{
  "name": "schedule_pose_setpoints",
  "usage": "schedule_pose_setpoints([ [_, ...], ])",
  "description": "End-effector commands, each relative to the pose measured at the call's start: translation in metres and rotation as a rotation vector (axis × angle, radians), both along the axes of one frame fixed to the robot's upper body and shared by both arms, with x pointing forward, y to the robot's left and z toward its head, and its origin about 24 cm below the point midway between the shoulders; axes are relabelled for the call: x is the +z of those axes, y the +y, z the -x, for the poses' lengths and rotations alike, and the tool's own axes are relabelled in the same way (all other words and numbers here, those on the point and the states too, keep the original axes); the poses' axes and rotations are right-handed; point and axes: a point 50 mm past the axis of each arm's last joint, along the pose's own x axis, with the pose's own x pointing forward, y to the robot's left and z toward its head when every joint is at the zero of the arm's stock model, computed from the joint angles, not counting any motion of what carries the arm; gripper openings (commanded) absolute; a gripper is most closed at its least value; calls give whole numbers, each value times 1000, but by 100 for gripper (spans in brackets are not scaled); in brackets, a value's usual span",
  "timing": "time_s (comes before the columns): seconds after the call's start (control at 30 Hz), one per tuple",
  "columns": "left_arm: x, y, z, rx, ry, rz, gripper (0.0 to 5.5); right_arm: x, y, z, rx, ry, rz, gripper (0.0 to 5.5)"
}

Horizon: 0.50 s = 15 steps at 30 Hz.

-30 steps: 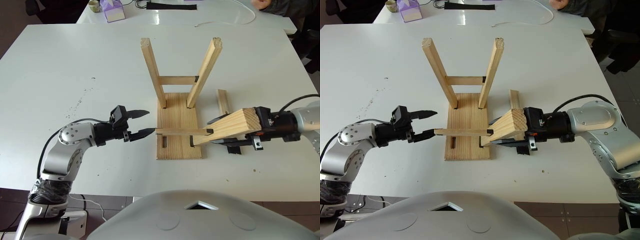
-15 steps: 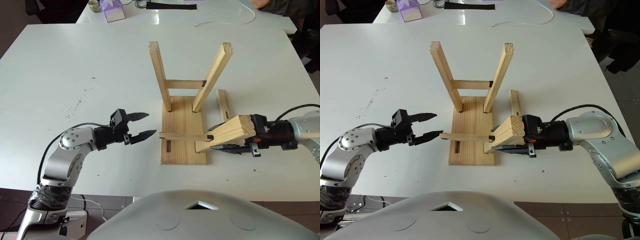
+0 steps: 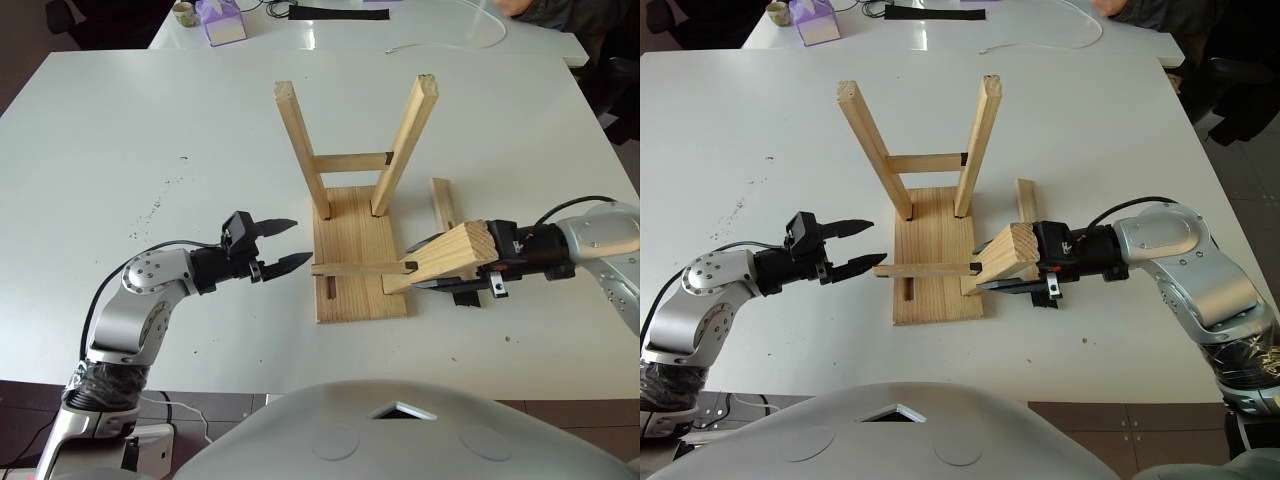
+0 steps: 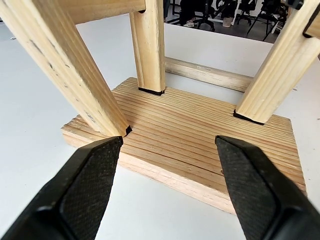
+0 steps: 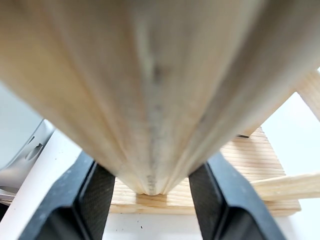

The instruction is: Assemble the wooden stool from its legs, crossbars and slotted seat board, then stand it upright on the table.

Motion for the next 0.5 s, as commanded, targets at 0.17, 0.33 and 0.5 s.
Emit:
schedule_pose_setpoints([
  [0.17,2,0,-5,-14,-18,-27,343,-44,-22,10,-69,111,313,204],
  [0.33,2,-1,-5,-19,-15,-29,343,-34,-17,-8,-144,162,210,204],
  [0.5,3,-3,-10,-28,-23,-31,343,-37,-14,-14,-171,164,211,204],
])
